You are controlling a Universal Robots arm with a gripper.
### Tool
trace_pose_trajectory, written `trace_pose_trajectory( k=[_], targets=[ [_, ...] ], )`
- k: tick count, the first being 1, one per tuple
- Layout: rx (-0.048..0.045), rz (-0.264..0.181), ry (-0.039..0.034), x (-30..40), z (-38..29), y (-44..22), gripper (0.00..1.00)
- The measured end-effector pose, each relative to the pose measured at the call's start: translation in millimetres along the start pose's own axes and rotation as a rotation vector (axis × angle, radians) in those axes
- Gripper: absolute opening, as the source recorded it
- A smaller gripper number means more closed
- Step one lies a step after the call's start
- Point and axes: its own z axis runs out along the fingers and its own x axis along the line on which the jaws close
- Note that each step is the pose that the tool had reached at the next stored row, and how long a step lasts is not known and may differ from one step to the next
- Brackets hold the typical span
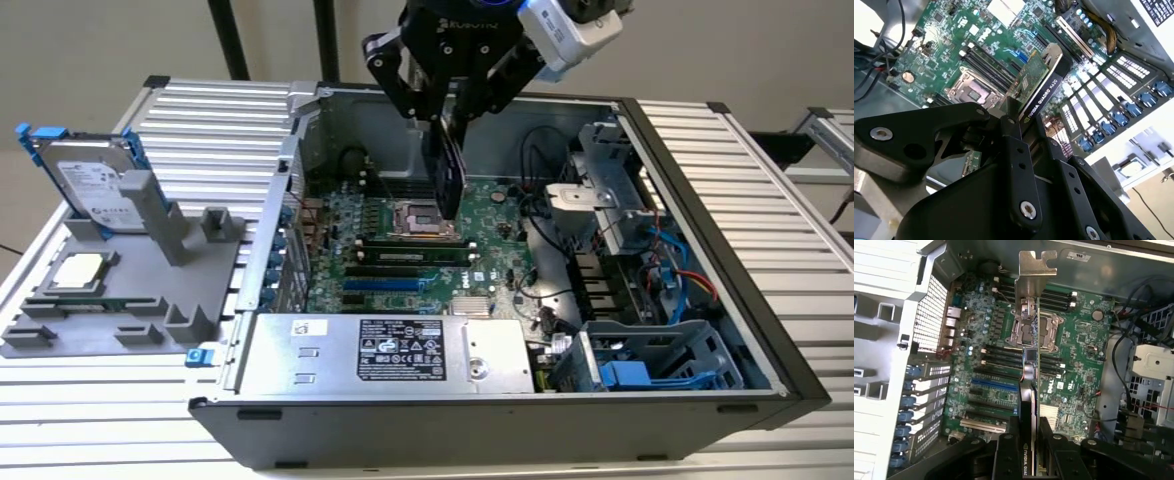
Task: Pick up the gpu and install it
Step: 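Insert the gpu into the slot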
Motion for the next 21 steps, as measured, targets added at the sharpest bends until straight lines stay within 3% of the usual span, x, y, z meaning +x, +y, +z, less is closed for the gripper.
trace_pose_trajectory(
  k=[21],
  targets=[
    [-0.0009,-0.195,0.0126,-8.6,0.0,-1.5,0.00]
  ],
)
